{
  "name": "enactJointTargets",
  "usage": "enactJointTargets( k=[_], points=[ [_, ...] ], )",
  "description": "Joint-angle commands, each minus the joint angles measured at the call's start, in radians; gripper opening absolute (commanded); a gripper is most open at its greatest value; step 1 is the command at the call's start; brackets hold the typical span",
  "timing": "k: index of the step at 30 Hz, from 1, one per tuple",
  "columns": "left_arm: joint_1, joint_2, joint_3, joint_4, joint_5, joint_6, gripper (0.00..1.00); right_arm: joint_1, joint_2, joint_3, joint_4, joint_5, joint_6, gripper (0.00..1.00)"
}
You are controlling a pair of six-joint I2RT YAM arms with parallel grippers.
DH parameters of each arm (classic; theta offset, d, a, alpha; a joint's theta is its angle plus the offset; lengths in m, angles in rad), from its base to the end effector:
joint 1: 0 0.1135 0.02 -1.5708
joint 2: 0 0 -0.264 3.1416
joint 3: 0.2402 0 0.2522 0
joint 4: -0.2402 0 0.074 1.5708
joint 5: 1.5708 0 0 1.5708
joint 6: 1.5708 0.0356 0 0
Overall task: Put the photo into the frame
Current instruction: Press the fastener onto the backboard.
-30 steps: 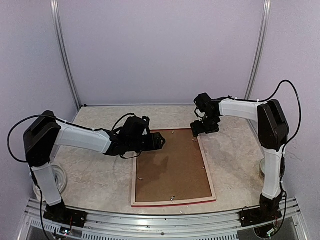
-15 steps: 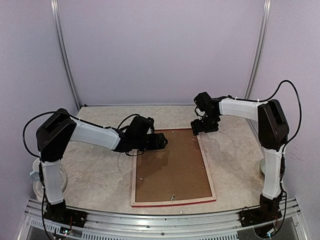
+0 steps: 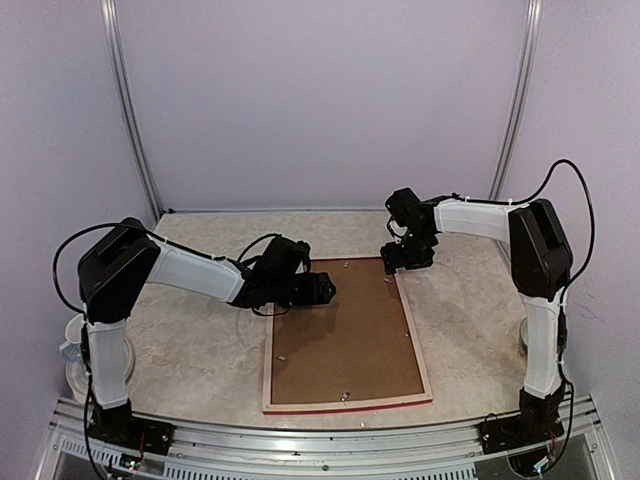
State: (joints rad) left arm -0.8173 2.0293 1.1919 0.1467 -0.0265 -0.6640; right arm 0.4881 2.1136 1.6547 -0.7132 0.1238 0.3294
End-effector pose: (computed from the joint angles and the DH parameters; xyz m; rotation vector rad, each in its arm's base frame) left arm 0.2948 -0.3129 0.1386 0.1671 2.3690 -0.7313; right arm 0.3951 0.2048 0.1841 -0.1821 2.7209 0.0639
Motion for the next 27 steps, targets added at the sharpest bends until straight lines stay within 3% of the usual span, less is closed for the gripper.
enactJointTargets(
  k=[1, 27],
  points=[
    [-0.011, 0.019, -0.009, -0.002, 0.001, 0.008, 0.84, 0.003, 0.029, 0.013, -0.001, -0.013, 0.003, 0.73],
    [-0.016, 0.012, -0.024, 0.004, 0.008, -0.008, 0.84, 0.018, 0.056, -0.011, 0.008, -0.028, -0.012, 0.67]
  ],
)
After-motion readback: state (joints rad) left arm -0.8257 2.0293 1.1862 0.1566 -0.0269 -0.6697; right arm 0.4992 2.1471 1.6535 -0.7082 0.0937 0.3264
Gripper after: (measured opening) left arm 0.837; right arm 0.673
